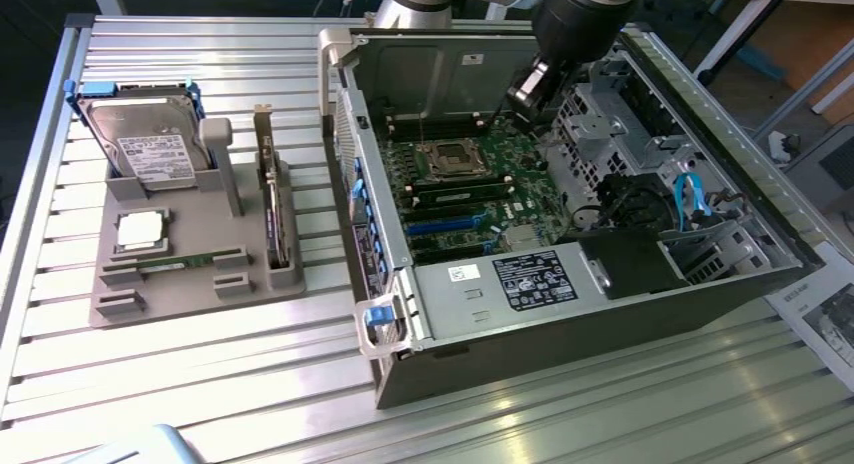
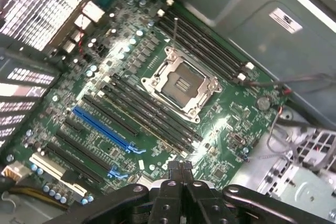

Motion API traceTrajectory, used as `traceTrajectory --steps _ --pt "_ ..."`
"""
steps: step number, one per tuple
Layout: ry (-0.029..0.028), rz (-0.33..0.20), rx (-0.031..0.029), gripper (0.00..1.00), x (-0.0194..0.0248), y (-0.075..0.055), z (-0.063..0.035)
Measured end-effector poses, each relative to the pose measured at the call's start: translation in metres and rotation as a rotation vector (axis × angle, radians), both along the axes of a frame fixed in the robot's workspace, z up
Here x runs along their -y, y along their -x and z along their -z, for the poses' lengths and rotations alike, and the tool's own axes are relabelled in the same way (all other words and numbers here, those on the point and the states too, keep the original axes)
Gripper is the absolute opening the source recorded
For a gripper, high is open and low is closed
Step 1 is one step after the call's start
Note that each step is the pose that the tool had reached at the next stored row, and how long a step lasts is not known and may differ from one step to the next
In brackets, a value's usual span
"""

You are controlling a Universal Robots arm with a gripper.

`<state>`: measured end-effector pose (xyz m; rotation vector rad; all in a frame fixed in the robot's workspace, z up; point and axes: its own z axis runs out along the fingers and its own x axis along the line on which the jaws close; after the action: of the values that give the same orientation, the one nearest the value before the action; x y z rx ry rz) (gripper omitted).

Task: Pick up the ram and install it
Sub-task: 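Press down the ram until it locks into place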

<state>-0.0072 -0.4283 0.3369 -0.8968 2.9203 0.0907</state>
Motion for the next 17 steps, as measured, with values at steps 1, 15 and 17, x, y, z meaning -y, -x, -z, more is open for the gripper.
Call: traceTrajectory --steps 1,15,17 --pt "0.0000 0.018 0.0001 0.10 0.0000 0.0000 0.0001" --pt "-0.0001 0.350 0.0000 0.10 0.0000 0.0000 0.0017" --pt "-0.0001 0.397 0.0000 0.10 0.0000 0.0000 0.0019"
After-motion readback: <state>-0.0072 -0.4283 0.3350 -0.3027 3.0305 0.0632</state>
